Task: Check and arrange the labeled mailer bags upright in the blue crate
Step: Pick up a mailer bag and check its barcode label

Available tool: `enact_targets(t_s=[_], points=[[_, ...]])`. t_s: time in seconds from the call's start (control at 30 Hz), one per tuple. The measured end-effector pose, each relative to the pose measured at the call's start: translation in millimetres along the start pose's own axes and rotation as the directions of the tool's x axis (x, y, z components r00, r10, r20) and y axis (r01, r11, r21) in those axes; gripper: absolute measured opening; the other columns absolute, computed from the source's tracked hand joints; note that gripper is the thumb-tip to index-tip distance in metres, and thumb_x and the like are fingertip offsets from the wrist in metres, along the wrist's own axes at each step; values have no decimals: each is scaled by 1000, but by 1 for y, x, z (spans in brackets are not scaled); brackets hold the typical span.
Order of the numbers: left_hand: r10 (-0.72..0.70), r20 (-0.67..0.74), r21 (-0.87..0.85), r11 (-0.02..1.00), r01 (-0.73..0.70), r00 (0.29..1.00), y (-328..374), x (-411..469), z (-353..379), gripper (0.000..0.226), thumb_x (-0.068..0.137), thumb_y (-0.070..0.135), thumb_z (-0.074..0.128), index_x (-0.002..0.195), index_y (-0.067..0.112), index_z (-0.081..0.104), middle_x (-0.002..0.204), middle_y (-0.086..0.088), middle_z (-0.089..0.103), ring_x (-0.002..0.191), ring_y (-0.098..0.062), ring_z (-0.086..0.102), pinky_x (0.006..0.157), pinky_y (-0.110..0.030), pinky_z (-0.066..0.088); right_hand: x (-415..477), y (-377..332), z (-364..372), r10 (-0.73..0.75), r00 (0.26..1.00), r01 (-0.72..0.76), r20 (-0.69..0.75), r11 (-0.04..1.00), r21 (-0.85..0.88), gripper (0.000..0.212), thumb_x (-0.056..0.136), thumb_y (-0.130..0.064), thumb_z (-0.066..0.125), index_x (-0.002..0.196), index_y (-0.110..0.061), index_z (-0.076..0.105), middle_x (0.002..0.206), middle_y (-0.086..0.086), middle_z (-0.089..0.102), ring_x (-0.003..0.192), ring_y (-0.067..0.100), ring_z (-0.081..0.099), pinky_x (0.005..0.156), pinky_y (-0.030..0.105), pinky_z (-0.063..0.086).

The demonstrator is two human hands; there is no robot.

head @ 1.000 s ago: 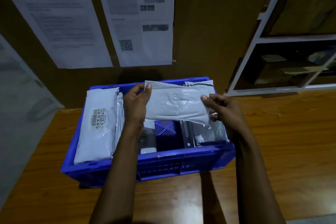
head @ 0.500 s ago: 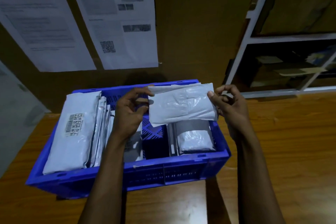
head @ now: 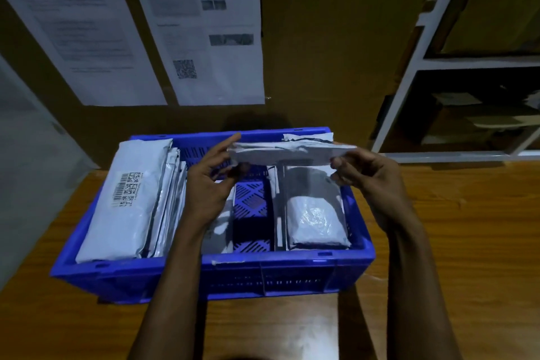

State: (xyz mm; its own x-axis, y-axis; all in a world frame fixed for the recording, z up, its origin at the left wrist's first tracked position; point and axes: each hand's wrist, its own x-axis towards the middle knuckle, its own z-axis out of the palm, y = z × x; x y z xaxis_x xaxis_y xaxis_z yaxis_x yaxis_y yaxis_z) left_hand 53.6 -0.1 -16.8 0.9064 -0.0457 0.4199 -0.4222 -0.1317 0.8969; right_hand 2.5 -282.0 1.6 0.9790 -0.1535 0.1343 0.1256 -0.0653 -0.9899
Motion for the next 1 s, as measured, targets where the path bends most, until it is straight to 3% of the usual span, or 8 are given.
enact_targets(t_s=[0.07, 0.13, 0.3, 0.47, 0.63, 0.73, 0.87, 1.0], points=[[-70, -36, 15, 997, 70, 997, 0, -1, -1, 32, 84, 23, 74, 115, 17, 72, 110, -2, 75, 97, 0, 69, 89, -36, 60, 1, 1, 7, -3, 1000, 3, -29, 1000, 14, 22, 89, -23, 74, 108, -12, 77, 95, 2, 78, 82, 10, 73, 70, 26, 59], [-122, -27, -6, 993, 122, 992, 0, -2, 0, 28, 85, 28, 71, 108, 15, 74, 96, 9, 78, 91, -1, 71, 84, -32, 60, 2, 5, 9, -8, 998, 8, -64, 1000, -7, 22, 89, -29, 77, 105, -14, 79, 105, 10, 75, 94, 21, 74, 73, 32, 61], [-136, -12, -97, 986, 134, 991, 4, -4, 5, 18, 84, 25, 69, 102, 23, 72, 91, 17, 78, 89, -3, 74, 81, -19, 57, -5, 6, 14, 26, 996, -21, -83, 998, 52, 25, 91, -31, 76, 105, -11, 77, 103, 15, 76, 97, 33, 74, 77, 42, 61], [-149, -50, -102, 984, 144, 987, 2, -3, 9, 12, 91, 9, 70, 103, 8, 73, 84, 16, 78, 81, 0, 72, 73, -14, 54, -6, 5, 23, 65, 993, -53, -98, 991, 120, 22, 94, -37, 72, 105, -19, 76, 105, 35, 67, 91, 45, 68, 78, 61, 55], [-221, -56, -146, 967, 211, 974, 0, -3, 10, 16, 94, 10, 68, 108, 3, 71, 85, 8, 79, 73, -4, 70, 56, -23, 59, -4, 3, 34, 127, 986, -104, -107, 974, 201, 20, 94, -44, 72, 106, -29, 75, 103, 39, 62, 82, 30, 53, 66, 42, 45], [-260, -49, -145, 957, 251, 964, -1, -2, 8, 19, 93, 14, 69, 110, 6, 72, 89, 4, 80, 67, -9, 68, 52, -25, 58, -10, 1, 36, 133, 987, -113, -88, 972, 205, 26, 96, -43, 69, 109, -21, 73, 101, 31, 70, 77, 29, 59, 63, 37, 45], [-297, -42, -178, 942, 285, 954, -1, -2, 6, 21, 87, 25, 72, 103, 12, 74, 85, 3, 78, 53, -11, 59, 47, -25, 52, -14, 6, 36, 122, 986, -100, -115, 978, 183, 28, 96, -38, 71, 113, -15, 73, 91, 43, 53, 76, 27, 48, 62, 40, 38], [-316, -15, -212, 928, 305, 949, 2, -1, 6, 22, 89, 20, 71, 106, 7, 73, 86, 1, 78, 58, -9, 60, 47, -22, 50, -19, 8, 37, 153, 975, -122, -159, 975, 187, 24, 96, -34, 70, 107, -13, 74, 86, 29, 59, 66, 22, 52, 50, 25, 44]])
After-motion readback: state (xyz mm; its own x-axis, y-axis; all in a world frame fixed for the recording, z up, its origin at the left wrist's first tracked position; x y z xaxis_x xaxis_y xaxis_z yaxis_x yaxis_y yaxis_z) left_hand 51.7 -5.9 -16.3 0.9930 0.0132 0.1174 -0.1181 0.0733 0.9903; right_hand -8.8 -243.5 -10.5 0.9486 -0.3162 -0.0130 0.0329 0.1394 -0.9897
